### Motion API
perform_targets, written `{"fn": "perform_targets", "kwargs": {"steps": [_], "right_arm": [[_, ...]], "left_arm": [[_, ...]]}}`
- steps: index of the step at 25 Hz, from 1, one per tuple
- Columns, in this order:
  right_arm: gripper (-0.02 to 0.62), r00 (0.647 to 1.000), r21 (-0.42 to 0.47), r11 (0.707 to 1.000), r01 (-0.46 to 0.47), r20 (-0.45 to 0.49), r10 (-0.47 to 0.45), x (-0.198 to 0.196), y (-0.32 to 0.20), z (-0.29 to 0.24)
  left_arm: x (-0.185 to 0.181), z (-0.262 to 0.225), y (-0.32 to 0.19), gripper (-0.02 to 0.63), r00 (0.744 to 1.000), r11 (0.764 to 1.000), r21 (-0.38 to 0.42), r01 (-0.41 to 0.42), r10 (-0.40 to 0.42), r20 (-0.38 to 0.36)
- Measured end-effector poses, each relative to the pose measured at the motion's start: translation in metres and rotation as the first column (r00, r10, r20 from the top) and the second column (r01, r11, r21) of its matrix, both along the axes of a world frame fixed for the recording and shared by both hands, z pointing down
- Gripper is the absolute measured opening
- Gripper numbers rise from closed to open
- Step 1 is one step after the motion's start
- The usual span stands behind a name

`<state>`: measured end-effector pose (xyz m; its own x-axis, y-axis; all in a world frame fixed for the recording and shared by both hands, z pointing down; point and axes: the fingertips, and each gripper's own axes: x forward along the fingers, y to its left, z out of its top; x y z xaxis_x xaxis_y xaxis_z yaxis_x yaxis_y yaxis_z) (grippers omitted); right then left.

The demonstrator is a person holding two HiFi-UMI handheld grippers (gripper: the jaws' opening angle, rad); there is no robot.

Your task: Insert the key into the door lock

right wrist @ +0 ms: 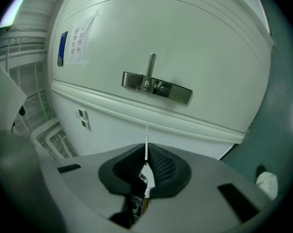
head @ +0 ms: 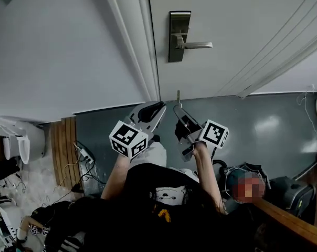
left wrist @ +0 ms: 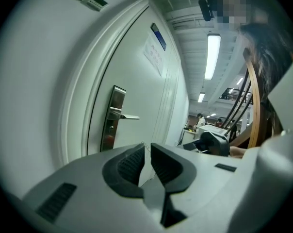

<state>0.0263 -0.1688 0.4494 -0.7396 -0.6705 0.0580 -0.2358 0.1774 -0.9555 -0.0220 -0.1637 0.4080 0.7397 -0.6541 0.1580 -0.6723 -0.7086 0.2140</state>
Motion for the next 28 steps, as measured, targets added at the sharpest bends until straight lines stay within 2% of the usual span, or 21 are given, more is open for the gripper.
{"fn": "perform_targets", "kwargs": {"steps": [3, 7, 9, 16, 22, 28], "right_arm": [[0.020, 1.000, 0.010, 1.000, -0.019, -0.002, 0.019, -0.003, -0.007, -0.002], [0.020, 0.998, -0.027, 0.998, -0.055, -0.030, 0.054, -0.043, -0.066, 0.007], [0.020, 0.997, -0.040, 0.996, -0.074, -0.041, 0.072, -0.050, -0.079, 0.010], [0.020, 0.990, -0.033, 0.990, -0.135, -0.056, 0.133, -0.053, -0.096, 0.007], [0.020, 0.986, -0.013, 0.989, -0.148, -0.085, 0.147, -0.037, -0.114, 0.008], [0.020, 0.989, -0.014, 0.989, -0.148, -0.003, 0.148, -0.024, -0.129, 0.002]], "left_arm": [[-0.004, -0.002, -0.007, 0.044, 1.000, 1.000, 0.007, -0.021, 0.021, -0.009], [-0.046, 0.008, -0.068, 0.044, 0.997, 0.998, -0.028, -0.059, 0.057, -0.044], [-0.052, 0.010, -0.080, 0.044, 0.995, 0.996, -0.036, -0.083, 0.081, -0.055], [-0.056, 0.012, -0.089, 0.044, 0.987, 0.988, -0.026, -0.151, 0.149, -0.064], [-0.046, 0.011, -0.097, 0.044, 0.982, 0.982, 0.000, -0.187, 0.187, -0.041], [-0.033, 0.001, -0.100, 0.044, 0.983, 0.982, 0.035, -0.184, 0.185, -0.018]]}}
